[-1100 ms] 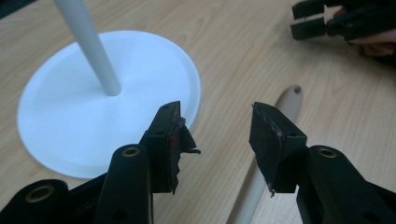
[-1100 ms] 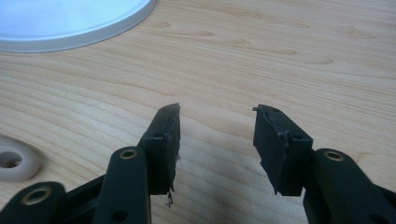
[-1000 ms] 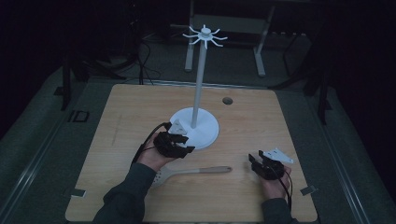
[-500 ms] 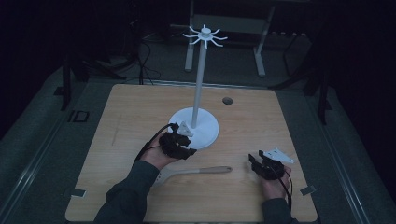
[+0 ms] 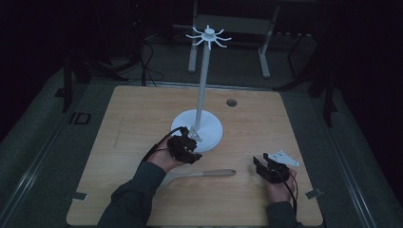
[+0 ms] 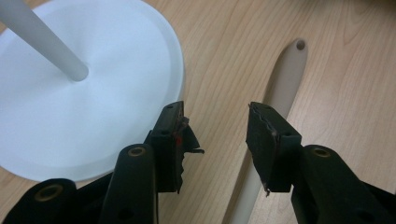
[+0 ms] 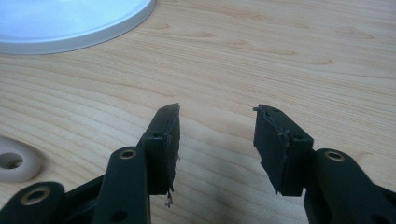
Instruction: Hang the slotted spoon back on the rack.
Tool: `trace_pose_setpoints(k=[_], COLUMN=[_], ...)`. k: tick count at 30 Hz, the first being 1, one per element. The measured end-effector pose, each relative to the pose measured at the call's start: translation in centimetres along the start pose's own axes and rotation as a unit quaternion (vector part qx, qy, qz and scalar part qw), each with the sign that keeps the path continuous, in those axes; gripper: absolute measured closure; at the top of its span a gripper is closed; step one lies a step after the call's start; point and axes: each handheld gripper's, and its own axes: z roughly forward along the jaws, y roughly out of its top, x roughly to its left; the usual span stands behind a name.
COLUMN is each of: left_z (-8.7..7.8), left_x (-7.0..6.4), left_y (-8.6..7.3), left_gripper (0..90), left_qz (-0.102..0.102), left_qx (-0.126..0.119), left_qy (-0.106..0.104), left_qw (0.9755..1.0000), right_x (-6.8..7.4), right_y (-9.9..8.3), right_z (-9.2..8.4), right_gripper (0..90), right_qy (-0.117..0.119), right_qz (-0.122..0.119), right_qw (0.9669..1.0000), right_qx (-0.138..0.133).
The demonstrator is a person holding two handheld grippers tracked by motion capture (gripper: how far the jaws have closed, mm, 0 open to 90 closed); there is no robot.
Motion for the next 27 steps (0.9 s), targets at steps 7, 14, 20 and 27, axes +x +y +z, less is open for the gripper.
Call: trace_pose_setpoints(k=[7,14,20,27], left_z=[0.9,1.6,2.1,2.8], left_x=[-0.3,-0.6,-0.8,-1.1], left_y=[0.1,0.1,0.1,0.2], left_gripper=[60.3,59.7,57.9,58.0], left_qz=[0.011,0.02,0.028,0.034], left_qx=[0.021,0.034,0.046,0.062], left_qy=[-0.008,-0.012,-0.015,-0.023], left_qw=[0.9997,0.9991,0.9984,0.9973], right_x=[0.0,0.0,0.0,0.0], right_y=[0.0,0.0,0.0,0.0], right_z=[0.0,0.0,0.0,0.0], right_gripper=[50.3,50.2,50.1,49.8], right_qy=[0.001,0.001,0.002,0.002], right_qz=[0.001,0.001,0.001,0.0], right_qw=[1.0,1.0,1.0,1.0], right_qx=[0.0,0.0,0.0,0.0])
